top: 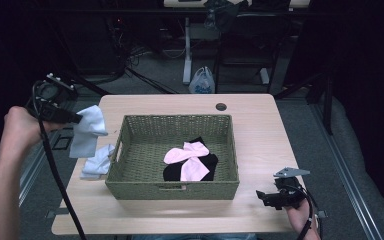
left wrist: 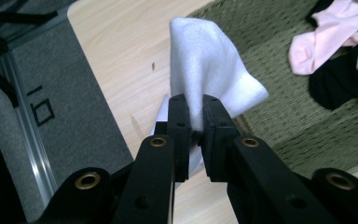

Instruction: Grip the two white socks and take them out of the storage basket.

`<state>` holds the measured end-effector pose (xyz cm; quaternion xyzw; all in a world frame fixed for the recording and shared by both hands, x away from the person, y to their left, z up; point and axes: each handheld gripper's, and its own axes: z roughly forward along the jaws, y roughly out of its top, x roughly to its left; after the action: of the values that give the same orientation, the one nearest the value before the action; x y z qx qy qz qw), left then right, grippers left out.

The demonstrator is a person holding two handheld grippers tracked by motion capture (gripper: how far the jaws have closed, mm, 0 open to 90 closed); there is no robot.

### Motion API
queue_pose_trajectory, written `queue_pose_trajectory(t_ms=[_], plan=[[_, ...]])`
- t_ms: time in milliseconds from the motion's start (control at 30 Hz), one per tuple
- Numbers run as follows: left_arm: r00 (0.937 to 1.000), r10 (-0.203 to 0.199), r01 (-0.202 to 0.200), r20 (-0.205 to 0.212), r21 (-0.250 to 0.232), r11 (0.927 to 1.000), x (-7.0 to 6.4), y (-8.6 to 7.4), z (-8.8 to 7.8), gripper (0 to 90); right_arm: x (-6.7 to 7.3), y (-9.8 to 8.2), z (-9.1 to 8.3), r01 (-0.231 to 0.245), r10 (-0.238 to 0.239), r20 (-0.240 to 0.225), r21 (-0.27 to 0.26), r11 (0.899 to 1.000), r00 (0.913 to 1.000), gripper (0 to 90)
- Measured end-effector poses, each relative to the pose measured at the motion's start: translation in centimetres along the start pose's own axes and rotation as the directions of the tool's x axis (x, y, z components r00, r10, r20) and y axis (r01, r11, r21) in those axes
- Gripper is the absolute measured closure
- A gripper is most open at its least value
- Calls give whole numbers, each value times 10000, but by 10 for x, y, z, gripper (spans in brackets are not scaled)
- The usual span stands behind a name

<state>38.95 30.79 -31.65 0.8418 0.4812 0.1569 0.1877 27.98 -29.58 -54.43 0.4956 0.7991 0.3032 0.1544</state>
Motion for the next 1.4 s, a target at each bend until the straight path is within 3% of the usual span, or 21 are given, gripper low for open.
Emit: queue_pose_trajectory(t_ms=[467, 800, 1133, 1300, 1400], plan=[[9973, -551, 506, 481, 903, 9946, 13, -33, 57, 834, 0, 0, 0, -31, 31, 18, -27, 10000, 10000, 147], [9929, -937, 826, 737, 1415, 9865, 13, -50, 96, 832, 0, 0, 0, -24, 24, 51, -37, 10000, 10000, 147], [9852, -1310, 1077, 1103, 1956, 9748, 8, -73, 146, 818, 0, 0, 0, -9, 9, 49, -29, 10000, 10000, 147], [9786, -1606, 1336, 1289, 1961, 9714, 9, -85, 154, 722, 0, 0, -1, 17, -17, 3, -18, 10000, 10000, 147], [9761, -1788, 1559, 1232, 1756, 9720, 9, -92, 147, 569, -1, 0, -1, -1, 1, 13, -30, 10000, 10000, 147]])
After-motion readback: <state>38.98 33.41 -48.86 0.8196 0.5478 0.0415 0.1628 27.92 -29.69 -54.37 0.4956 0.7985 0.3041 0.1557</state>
